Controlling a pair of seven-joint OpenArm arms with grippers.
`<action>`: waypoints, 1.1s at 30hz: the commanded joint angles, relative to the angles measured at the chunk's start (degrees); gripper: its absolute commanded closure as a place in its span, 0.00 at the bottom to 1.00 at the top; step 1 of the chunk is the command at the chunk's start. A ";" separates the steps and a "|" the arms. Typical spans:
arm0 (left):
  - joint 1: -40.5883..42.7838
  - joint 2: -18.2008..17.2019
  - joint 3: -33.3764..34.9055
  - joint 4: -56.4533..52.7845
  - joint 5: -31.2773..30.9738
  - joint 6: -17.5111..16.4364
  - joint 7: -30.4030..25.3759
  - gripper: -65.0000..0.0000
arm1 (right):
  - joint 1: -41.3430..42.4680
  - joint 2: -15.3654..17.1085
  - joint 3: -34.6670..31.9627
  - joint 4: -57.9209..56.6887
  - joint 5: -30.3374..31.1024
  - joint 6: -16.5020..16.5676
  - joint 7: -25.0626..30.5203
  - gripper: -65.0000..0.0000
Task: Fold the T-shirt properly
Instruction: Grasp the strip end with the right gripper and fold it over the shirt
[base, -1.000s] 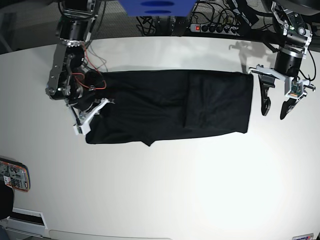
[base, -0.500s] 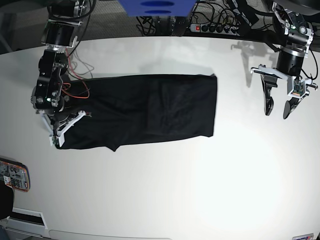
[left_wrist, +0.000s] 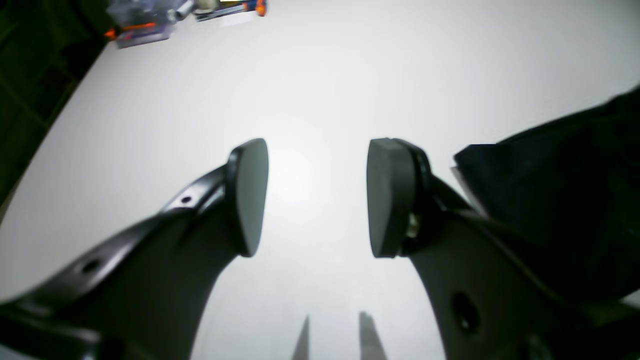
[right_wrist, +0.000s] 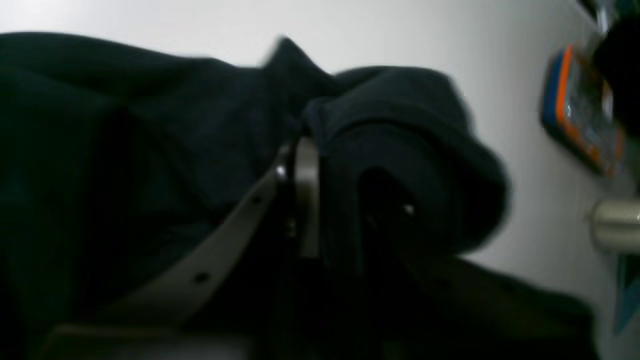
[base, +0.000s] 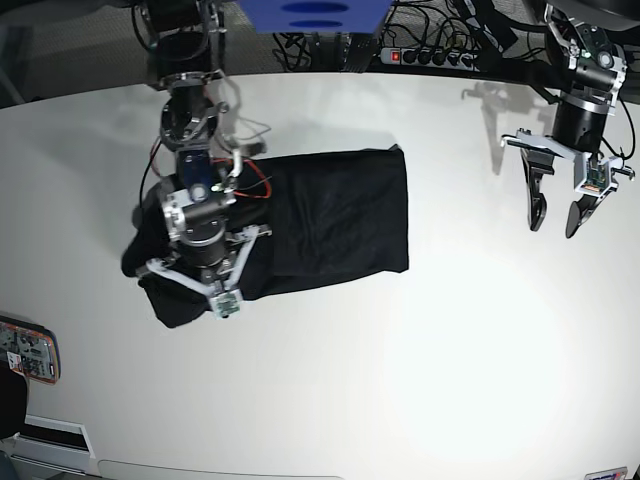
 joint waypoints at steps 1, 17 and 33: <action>0.05 -0.49 -0.28 0.81 -0.92 0.32 -1.52 0.54 | -1.13 -0.51 -1.55 1.26 -1.44 -0.16 0.85 1.00; 0.05 -0.58 -0.02 0.72 -0.92 0.32 -1.52 0.54 | -9.22 -6.48 -19.13 1.26 -15.51 -0.25 0.50 1.00; 1.81 -0.49 0.07 0.72 -0.92 0.32 -1.44 0.54 | -2.72 -6.83 -31.00 0.38 -17.44 -0.34 -3.99 1.00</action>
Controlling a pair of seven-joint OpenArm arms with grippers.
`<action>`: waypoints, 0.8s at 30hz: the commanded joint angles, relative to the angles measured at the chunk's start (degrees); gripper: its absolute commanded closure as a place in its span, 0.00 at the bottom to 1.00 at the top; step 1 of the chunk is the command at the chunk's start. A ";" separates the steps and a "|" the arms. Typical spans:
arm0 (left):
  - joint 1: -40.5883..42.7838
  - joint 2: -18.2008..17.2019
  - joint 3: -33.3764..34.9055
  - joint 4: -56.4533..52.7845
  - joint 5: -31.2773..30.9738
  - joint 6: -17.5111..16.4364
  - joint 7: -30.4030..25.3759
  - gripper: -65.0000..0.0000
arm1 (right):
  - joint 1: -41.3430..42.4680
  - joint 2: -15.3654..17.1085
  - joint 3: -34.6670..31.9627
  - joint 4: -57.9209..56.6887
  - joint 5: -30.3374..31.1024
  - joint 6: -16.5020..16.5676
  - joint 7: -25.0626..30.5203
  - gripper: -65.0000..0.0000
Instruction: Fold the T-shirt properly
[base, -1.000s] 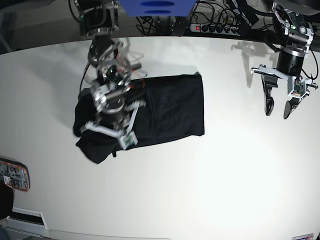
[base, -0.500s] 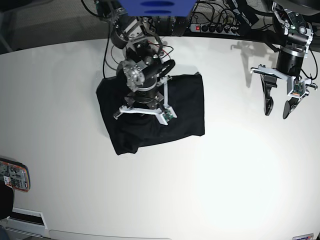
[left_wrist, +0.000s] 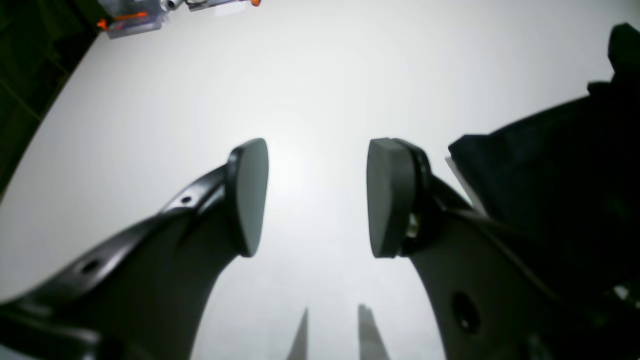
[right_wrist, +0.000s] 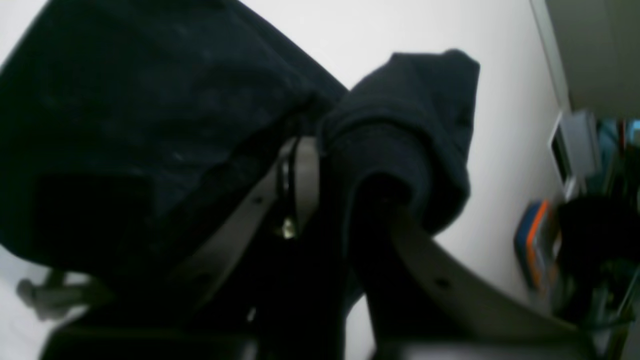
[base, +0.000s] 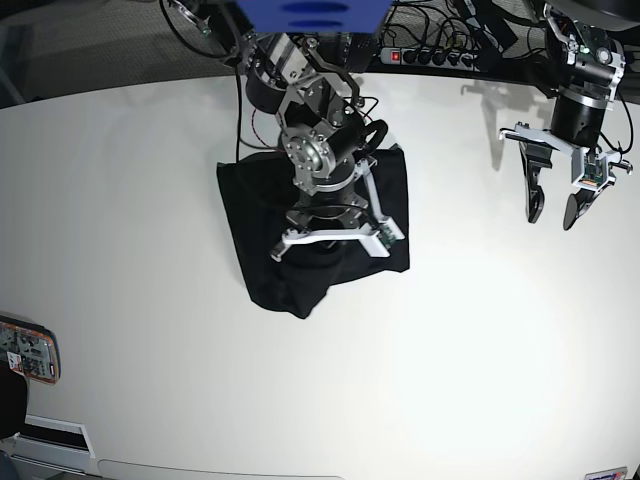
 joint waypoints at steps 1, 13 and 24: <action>0.04 -0.45 -0.23 0.83 -0.92 0.30 -1.48 0.54 | 0.76 -0.96 -1.10 0.38 -0.74 -0.25 3.19 1.00; 0.83 -0.36 -0.32 0.83 -0.92 0.30 -1.48 0.54 | 0.85 -0.87 -2.68 -8.41 7.96 -0.25 14.71 1.00; 0.83 -0.36 -0.59 0.83 -0.92 0.30 -1.48 0.54 | 0.76 -0.78 -2.68 -12.28 9.55 -0.25 23.50 0.70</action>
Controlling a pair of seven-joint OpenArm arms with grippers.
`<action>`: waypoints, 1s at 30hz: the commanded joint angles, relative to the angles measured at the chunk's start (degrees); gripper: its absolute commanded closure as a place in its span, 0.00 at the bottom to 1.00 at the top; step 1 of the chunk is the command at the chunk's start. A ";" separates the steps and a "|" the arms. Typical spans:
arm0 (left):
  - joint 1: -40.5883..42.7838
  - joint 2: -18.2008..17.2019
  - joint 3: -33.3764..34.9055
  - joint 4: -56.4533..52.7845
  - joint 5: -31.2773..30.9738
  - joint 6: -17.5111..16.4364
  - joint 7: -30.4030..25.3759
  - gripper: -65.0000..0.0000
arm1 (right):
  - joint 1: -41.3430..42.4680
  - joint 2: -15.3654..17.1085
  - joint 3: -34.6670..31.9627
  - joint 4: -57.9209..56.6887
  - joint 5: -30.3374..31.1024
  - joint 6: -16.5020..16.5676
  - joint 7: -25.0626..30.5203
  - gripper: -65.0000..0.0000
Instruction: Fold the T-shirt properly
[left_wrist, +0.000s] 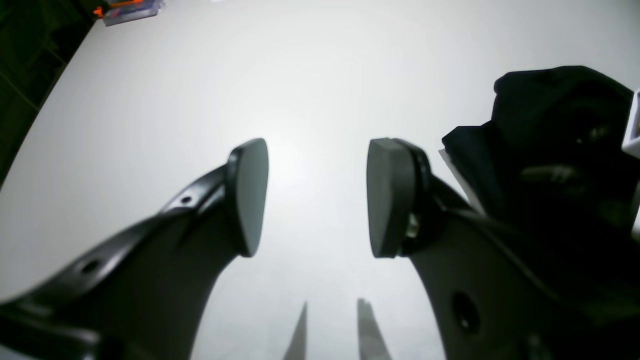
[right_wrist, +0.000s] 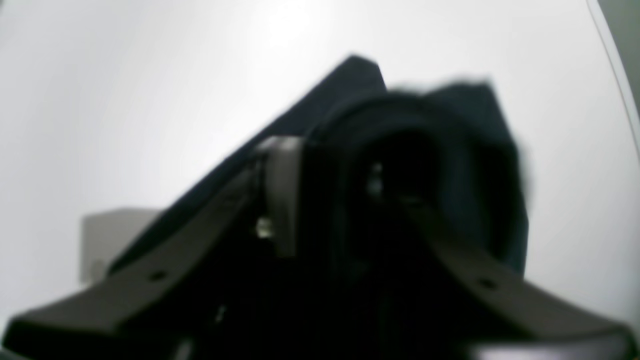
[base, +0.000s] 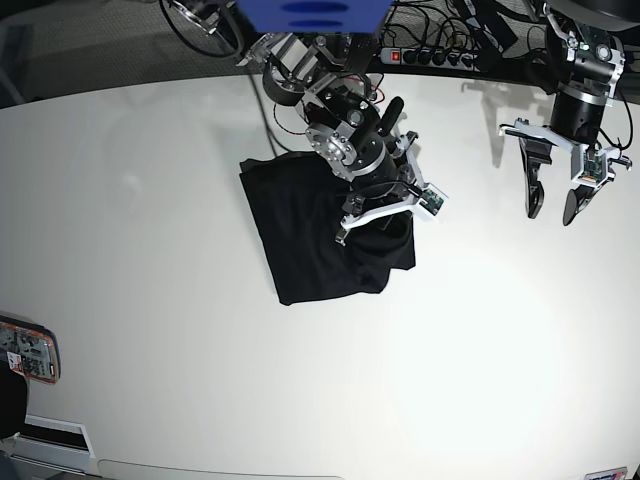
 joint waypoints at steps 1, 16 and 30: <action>0.07 -0.47 -0.41 0.83 -0.92 0.30 -1.63 0.54 | 0.87 -0.93 -0.30 0.98 -0.25 -0.34 1.54 0.64; -0.02 -0.47 -0.23 0.83 -0.92 0.30 -1.63 0.54 | 0.87 -0.76 -2.15 4.76 0.81 -0.25 7.43 0.32; -0.20 -0.56 -6.13 0.83 -1.19 0.30 -1.72 0.54 | 0.43 1.35 6.56 16.19 9.16 -0.25 12.88 0.32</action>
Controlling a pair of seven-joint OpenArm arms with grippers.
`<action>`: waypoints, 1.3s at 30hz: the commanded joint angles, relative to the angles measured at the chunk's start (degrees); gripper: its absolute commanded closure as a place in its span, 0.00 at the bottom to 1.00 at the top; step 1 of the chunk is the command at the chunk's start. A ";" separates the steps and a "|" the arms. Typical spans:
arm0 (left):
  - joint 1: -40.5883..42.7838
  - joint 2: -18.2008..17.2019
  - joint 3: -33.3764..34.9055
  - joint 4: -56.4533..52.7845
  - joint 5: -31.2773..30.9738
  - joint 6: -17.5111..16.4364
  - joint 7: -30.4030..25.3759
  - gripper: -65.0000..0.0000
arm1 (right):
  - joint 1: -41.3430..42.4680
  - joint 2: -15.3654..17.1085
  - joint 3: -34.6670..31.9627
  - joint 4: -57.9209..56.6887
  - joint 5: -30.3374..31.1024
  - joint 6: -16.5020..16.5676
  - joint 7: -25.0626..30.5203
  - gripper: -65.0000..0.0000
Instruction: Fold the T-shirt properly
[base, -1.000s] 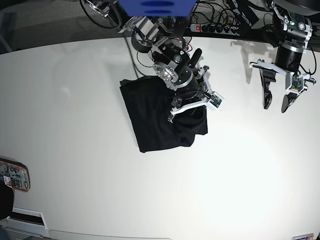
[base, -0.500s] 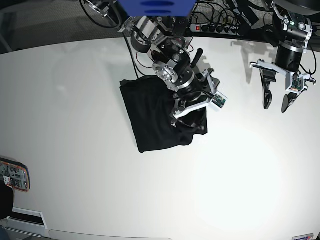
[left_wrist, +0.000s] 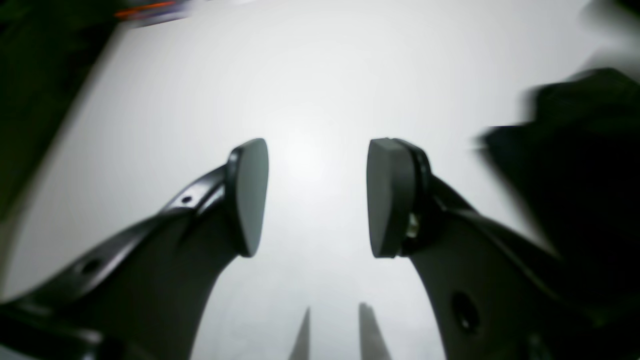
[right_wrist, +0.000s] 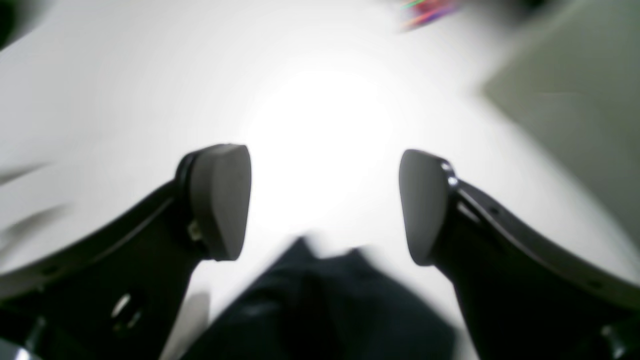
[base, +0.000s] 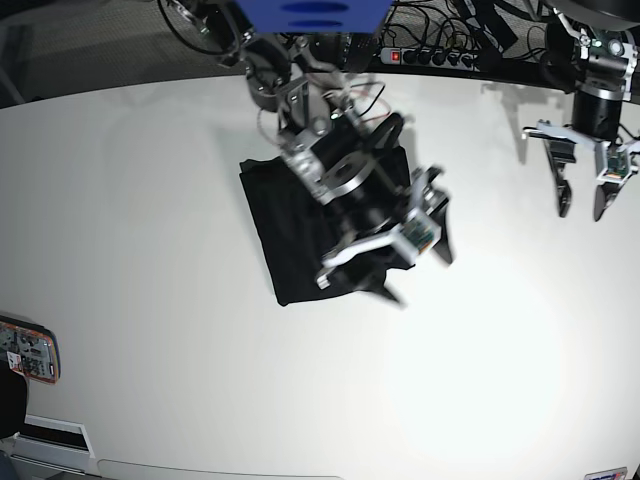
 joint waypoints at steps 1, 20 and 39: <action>0.09 -0.43 -0.49 0.83 -1.16 -0.31 -1.70 0.54 | 0.10 0.92 1.25 1.09 0.09 -0.01 0.48 0.32; 0.35 -0.34 -0.14 0.74 -0.81 -0.31 -1.52 0.54 | -2.01 5.23 8.02 -13.85 0.27 -0.01 1.01 0.32; 0.44 0.80 -0.22 0.74 -0.81 -0.31 -1.52 0.54 | 4.85 -2.07 -1.30 -18.60 0.18 -0.01 -0.57 0.32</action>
